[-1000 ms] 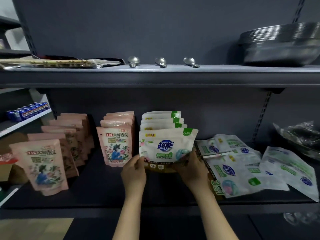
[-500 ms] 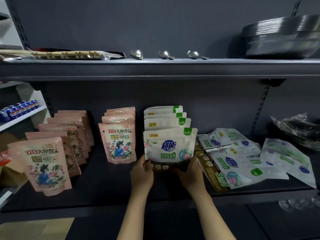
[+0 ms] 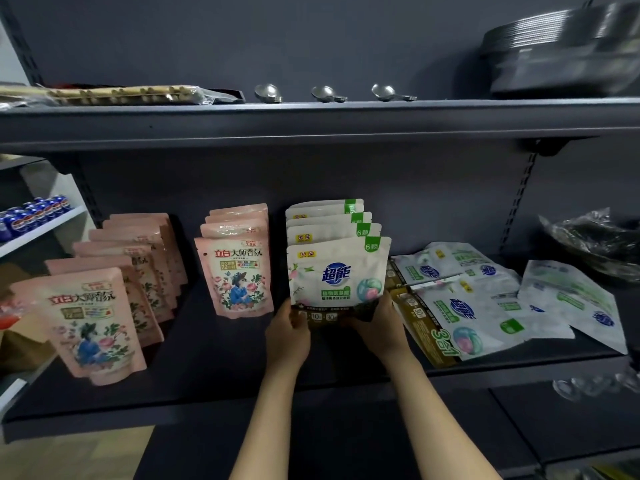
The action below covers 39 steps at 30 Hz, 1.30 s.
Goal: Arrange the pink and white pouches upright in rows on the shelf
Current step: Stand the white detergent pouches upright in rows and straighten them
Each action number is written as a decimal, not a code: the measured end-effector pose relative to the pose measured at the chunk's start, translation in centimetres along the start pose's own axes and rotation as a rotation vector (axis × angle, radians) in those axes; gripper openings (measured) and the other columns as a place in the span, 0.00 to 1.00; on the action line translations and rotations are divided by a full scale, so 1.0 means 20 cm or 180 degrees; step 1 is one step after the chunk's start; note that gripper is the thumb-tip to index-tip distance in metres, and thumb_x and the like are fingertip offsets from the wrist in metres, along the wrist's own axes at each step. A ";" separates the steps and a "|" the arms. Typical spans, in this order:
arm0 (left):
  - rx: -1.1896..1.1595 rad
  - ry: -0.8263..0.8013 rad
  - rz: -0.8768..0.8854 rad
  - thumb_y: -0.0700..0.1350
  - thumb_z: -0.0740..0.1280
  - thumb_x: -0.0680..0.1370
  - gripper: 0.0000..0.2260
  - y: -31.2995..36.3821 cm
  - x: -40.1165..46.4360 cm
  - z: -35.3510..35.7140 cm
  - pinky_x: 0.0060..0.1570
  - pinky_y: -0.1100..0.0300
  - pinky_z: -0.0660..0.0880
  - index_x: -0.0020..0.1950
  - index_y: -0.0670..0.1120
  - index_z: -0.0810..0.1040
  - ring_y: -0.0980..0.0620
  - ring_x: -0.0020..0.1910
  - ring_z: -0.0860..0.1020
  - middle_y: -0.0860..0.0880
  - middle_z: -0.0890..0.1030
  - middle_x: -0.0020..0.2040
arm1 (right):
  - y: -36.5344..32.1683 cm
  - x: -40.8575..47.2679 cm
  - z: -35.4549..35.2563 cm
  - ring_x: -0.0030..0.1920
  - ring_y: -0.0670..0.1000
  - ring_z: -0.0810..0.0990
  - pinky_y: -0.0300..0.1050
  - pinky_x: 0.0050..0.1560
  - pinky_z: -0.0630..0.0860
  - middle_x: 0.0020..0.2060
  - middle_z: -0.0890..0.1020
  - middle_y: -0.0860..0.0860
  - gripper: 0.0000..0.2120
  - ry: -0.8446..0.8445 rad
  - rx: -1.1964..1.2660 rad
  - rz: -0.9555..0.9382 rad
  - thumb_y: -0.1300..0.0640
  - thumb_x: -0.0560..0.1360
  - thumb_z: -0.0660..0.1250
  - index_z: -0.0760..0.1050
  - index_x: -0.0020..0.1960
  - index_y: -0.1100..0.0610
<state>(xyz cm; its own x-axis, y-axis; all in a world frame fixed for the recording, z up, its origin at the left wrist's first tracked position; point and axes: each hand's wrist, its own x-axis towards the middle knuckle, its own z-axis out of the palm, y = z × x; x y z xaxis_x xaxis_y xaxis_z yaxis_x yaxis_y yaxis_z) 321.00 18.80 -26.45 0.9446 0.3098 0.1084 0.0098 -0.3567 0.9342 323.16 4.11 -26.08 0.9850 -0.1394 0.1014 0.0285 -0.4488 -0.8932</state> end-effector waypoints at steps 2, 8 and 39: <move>0.0052 -0.0018 -0.0022 0.40 0.58 0.80 0.16 0.00 0.00 0.00 0.59 0.58 0.70 0.67 0.47 0.71 0.48 0.62 0.74 0.46 0.77 0.62 | 0.00 0.00 -0.01 0.65 0.57 0.74 0.41 0.56 0.70 0.64 0.75 0.57 0.37 -0.0024 -0.0047 -0.0012 0.61 0.65 0.77 0.63 0.68 0.61; -0.0010 0.0350 -0.0184 0.46 0.61 0.79 0.22 0.06 -0.04 -0.04 0.67 0.49 0.68 0.73 0.46 0.62 0.46 0.68 0.69 0.47 0.70 0.70 | -0.03 -0.02 -0.11 0.69 0.60 0.68 0.49 0.65 0.68 0.70 0.67 0.60 0.43 -0.0185 -0.0384 0.0219 0.54 0.69 0.74 0.51 0.74 0.62; 0.0533 -0.0008 0.0420 0.46 0.64 0.77 0.10 0.53 -0.21 0.97 0.44 0.64 0.67 0.58 0.45 0.74 0.51 0.52 0.77 0.50 0.77 0.51 | 0.28 0.31 -1.08 0.61 0.57 0.76 0.44 0.54 0.73 0.64 0.75 0.57 0.21 -0.0317 -0.1149 0.0241 0.54 0.78 0.62 0.66 0.70 0.57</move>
<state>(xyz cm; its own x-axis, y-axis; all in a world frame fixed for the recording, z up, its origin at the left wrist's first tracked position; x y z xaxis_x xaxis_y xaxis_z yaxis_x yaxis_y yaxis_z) 323.44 -3.33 -23.55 0.9421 0.2485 0.2250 -0.0599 -0.5355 0.8424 325.77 -18.41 -20.99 0.9942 -0.1056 -0.0180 -0.0894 -0.7251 -0.6828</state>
